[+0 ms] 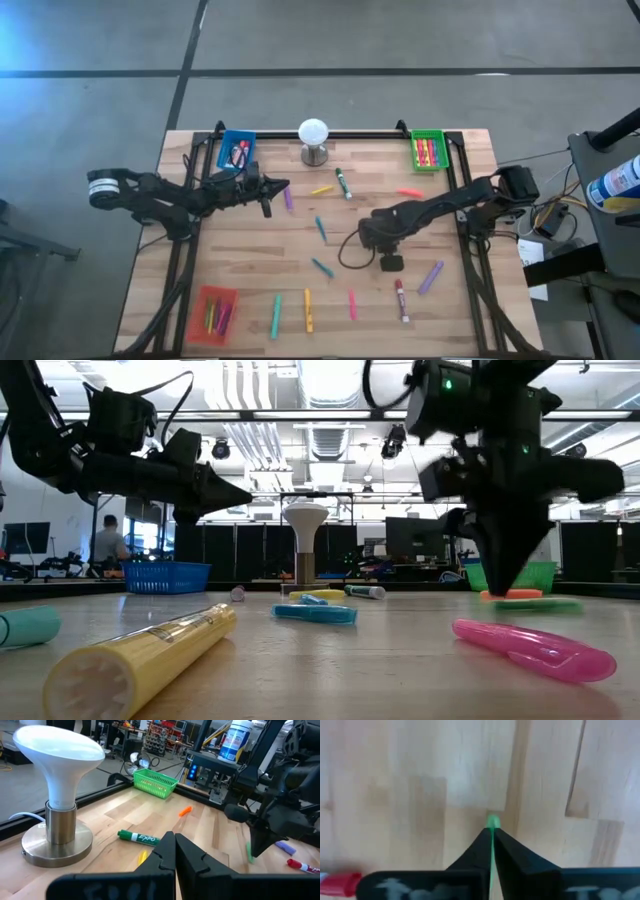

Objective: Pick & Place Markers
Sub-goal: Put the green pen into the orange bin

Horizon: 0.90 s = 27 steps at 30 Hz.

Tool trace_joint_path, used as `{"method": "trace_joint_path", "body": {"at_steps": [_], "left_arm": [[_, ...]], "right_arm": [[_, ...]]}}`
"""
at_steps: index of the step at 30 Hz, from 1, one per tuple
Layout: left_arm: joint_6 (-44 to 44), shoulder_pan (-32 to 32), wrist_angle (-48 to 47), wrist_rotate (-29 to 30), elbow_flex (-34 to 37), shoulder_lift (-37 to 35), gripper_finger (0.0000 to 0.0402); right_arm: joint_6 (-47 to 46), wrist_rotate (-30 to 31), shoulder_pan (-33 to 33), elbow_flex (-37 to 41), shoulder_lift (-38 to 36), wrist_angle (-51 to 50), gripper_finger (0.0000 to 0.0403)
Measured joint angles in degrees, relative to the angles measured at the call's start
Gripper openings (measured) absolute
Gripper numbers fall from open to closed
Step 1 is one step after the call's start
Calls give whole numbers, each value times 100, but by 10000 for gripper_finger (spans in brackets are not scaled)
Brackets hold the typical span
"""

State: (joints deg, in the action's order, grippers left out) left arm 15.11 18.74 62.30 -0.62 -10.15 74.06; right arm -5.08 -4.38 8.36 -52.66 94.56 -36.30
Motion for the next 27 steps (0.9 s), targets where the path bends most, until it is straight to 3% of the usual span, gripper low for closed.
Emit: {"method": "trace_joint_path", "body": {"at_steps": [7, 16, 27], "left_arm": [[0, 2, -2, 70, -4, 0, 4], [-153, 2, -58, 70, -6, -2, 5], [107, 2, -546, 61, -2, -2, 5]], "right_arm": [[-487, -68, 0, -42, -475, 597, 9], [-1928, -13, 69, -33, -717, -329, 13], [-2459, -3, 359, 160, -719, -749, 92]]}}
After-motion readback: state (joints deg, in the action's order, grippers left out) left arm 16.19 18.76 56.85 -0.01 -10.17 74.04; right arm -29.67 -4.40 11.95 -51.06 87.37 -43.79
